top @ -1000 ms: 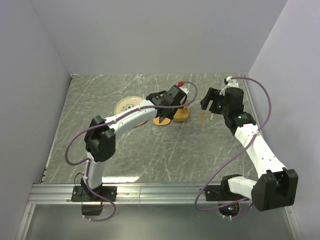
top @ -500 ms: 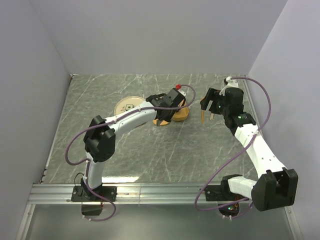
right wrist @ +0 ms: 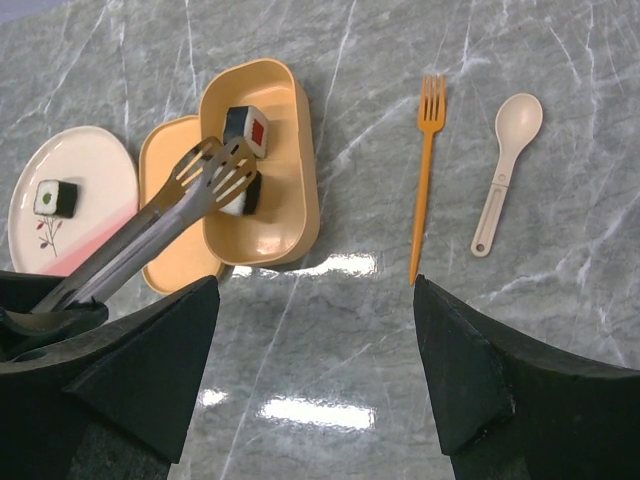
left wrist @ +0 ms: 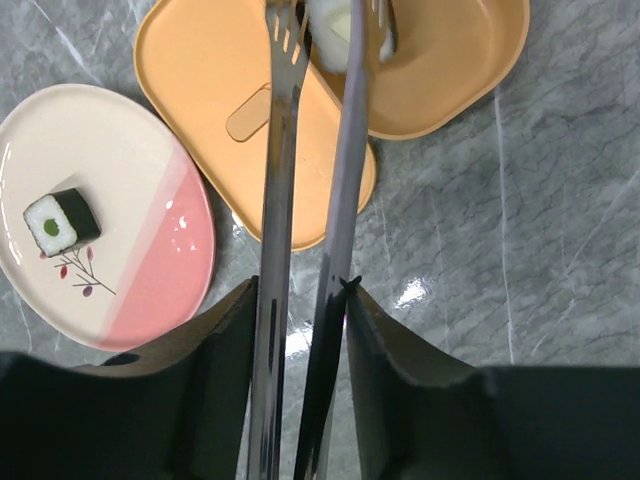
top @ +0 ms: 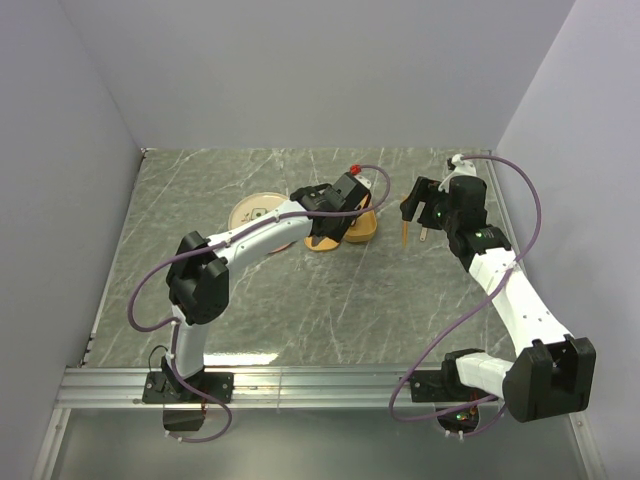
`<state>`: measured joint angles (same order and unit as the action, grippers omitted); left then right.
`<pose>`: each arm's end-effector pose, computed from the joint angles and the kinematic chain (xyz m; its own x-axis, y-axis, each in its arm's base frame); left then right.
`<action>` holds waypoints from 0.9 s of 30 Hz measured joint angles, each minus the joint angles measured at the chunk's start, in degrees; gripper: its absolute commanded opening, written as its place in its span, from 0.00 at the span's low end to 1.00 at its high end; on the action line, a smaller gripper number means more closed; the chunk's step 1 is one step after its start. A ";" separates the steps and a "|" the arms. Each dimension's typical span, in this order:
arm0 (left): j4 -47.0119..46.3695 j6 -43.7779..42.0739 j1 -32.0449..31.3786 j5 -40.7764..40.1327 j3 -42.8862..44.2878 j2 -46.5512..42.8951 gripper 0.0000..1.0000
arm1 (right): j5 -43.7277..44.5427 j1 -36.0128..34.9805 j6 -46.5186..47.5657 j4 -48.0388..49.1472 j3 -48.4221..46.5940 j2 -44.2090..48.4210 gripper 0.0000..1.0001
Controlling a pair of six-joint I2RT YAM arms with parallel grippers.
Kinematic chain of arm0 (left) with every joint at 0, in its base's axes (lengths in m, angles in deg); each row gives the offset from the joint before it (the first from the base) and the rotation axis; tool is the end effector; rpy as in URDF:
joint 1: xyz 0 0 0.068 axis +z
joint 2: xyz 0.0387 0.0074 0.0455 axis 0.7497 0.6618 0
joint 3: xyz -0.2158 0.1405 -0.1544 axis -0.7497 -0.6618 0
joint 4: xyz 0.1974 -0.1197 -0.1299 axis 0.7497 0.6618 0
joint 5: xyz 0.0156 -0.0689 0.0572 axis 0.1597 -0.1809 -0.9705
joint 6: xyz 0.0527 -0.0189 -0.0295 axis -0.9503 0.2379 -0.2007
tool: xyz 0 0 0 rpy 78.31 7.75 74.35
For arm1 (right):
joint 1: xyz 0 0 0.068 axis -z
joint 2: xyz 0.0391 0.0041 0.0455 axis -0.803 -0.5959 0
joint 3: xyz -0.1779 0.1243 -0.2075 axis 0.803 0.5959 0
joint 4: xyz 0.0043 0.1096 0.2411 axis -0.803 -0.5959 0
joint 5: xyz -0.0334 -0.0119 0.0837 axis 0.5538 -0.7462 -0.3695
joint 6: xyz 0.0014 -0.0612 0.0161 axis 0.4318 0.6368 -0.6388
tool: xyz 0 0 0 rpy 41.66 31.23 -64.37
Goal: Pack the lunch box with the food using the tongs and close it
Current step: Place the food into the lunch box
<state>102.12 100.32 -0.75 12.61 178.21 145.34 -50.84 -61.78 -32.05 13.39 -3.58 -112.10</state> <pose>0.3131 -0.3374 0.2941 -0.6305 0.4756 -0.6134 0.4679 0.8634 0.1886 0.2669 0.0428 0.3315 -0.4900 0.2459 -0.8363 -0.0592 0.9478 0.3134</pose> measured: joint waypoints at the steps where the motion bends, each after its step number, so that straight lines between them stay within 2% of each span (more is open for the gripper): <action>1: 0.00 0.00 0.00 -0.09 0.00 0.00 0.48 | 0.02 0.00 0.00 0.02 0.00 0.00 0.85; 6: -0.02 0.02 0.02 -0.22 0.17 0.00 0.55 | 0.02 0.00 0.00 0.04 0.00 0.00 0.85; 27: -2.80 0.07 1.75 0.26 4.63 0.50 0.51 | 0.11 0.00 0.00 0.04 0.00 0.00 0.85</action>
<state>99.32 100.39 0.99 12.87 182.84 145.85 -50.73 -61.78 -32.05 13.44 -3.58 -112.10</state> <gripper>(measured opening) 0.513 0.852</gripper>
